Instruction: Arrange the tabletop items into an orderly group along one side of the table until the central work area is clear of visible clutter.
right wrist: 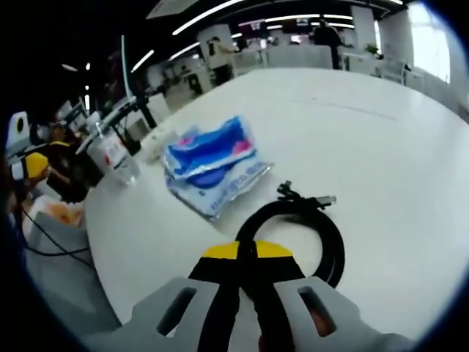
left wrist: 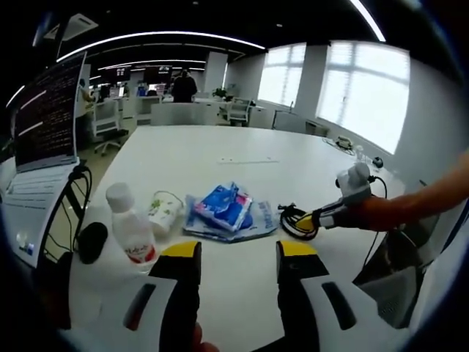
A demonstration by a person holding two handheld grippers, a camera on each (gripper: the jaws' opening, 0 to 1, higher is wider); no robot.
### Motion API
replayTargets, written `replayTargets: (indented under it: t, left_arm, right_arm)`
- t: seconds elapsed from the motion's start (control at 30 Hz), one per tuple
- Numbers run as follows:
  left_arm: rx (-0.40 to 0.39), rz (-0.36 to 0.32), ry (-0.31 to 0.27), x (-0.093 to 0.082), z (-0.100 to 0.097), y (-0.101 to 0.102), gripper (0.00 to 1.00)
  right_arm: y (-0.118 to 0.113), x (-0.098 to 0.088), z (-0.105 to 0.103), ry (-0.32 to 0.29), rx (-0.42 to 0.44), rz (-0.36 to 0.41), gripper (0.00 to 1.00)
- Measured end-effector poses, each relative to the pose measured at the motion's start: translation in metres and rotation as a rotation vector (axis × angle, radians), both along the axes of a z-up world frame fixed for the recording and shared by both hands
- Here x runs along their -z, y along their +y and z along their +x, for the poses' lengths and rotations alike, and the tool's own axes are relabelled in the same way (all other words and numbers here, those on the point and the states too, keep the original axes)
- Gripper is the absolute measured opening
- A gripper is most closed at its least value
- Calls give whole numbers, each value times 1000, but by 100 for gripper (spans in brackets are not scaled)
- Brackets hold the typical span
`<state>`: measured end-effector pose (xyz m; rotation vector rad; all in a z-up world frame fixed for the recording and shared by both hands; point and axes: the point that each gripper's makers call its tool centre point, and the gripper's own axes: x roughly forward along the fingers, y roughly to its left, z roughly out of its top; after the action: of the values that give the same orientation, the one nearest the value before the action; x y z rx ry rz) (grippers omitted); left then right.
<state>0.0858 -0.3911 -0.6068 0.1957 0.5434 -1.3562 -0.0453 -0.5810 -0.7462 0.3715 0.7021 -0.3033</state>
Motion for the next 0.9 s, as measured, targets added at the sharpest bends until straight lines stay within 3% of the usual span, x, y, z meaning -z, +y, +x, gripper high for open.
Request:
replayTargets:
  t: [0.4, 0.9]
  left_arm:
    - [8, -5, 6, 0, -4, -5, 40]
    - [14, -5, 6, -2, -6, -4, 40]
  right_arm:
    - [-3, -1, -39, 3, 58, 0, 2]
    - [8, 1, -50, 24, 23, -15, 3]
